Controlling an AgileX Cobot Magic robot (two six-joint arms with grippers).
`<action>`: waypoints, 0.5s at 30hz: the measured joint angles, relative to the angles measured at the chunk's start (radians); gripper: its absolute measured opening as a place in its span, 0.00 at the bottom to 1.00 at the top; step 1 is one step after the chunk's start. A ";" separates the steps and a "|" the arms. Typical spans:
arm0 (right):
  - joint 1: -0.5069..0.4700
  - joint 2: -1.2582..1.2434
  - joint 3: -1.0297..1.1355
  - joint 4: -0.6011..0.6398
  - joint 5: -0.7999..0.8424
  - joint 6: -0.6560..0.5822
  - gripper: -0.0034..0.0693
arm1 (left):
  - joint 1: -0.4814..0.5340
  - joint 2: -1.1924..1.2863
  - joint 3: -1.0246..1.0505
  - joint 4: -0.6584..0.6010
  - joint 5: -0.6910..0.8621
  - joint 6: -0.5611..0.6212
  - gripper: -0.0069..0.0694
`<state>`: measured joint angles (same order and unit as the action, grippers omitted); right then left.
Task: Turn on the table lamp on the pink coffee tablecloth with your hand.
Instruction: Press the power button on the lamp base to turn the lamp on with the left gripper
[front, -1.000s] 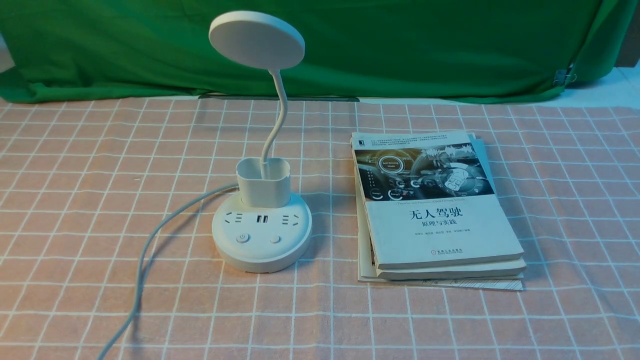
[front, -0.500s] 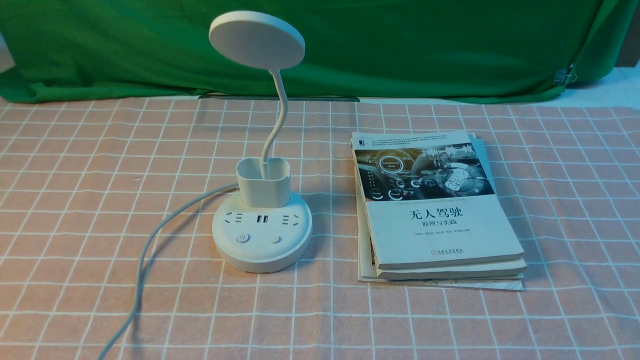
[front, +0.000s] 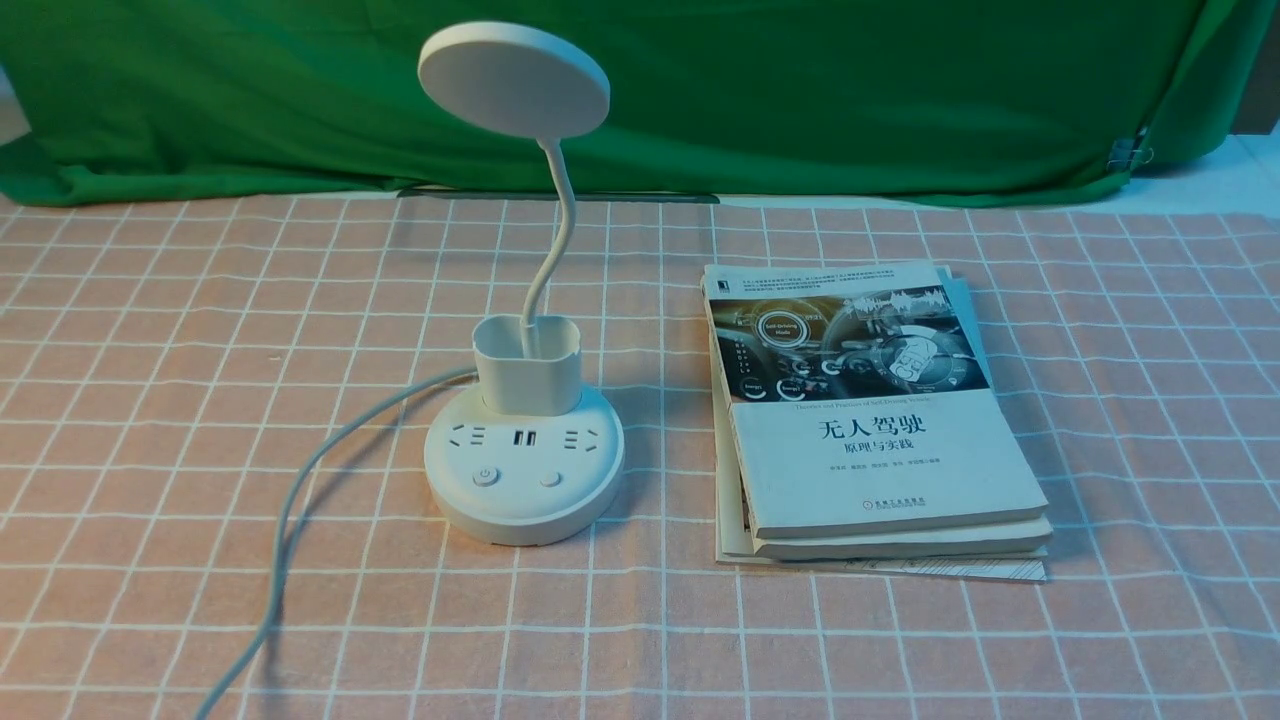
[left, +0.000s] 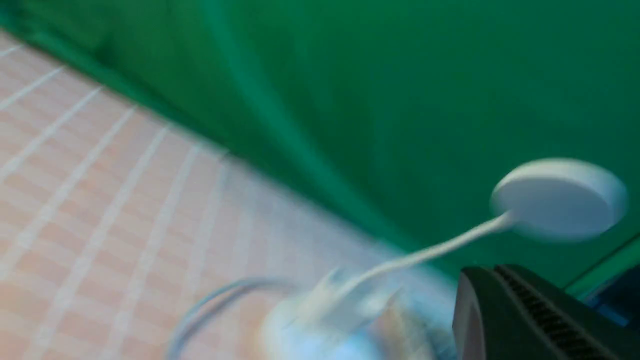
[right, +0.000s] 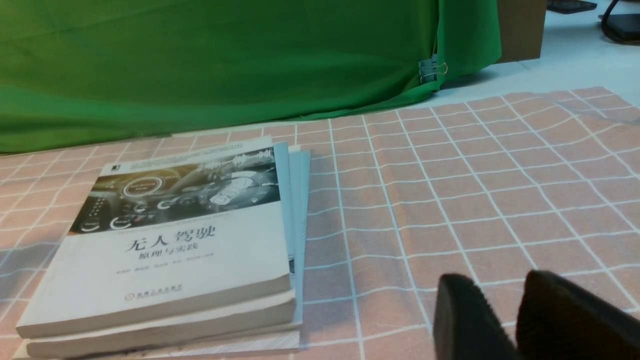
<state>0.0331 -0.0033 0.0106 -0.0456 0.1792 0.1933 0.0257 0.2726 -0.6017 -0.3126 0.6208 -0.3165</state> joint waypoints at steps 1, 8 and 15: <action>0.000 0.000 0.000 0.000 0.000 0.000 0.36 | 0.000 0.073 -0.060 0.031 0.087 0.041 0.12; 0.000 0.000 0.000 0.000 0.000 0.000 0.36 | -0.001 0.497 -0.317 0.058 0.440 0.369 0.12; 0.000 0.000 0.000 0.000 0.001 0.000 0.36 | -0.265 0.828 -0.394 -0.001 0.387 0.488 0.12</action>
<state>0.0331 -0.0033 0.0106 -0.0456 0.1805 0.1933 -0.2398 1.1002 -0.9959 -0.3137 1.0078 0.1716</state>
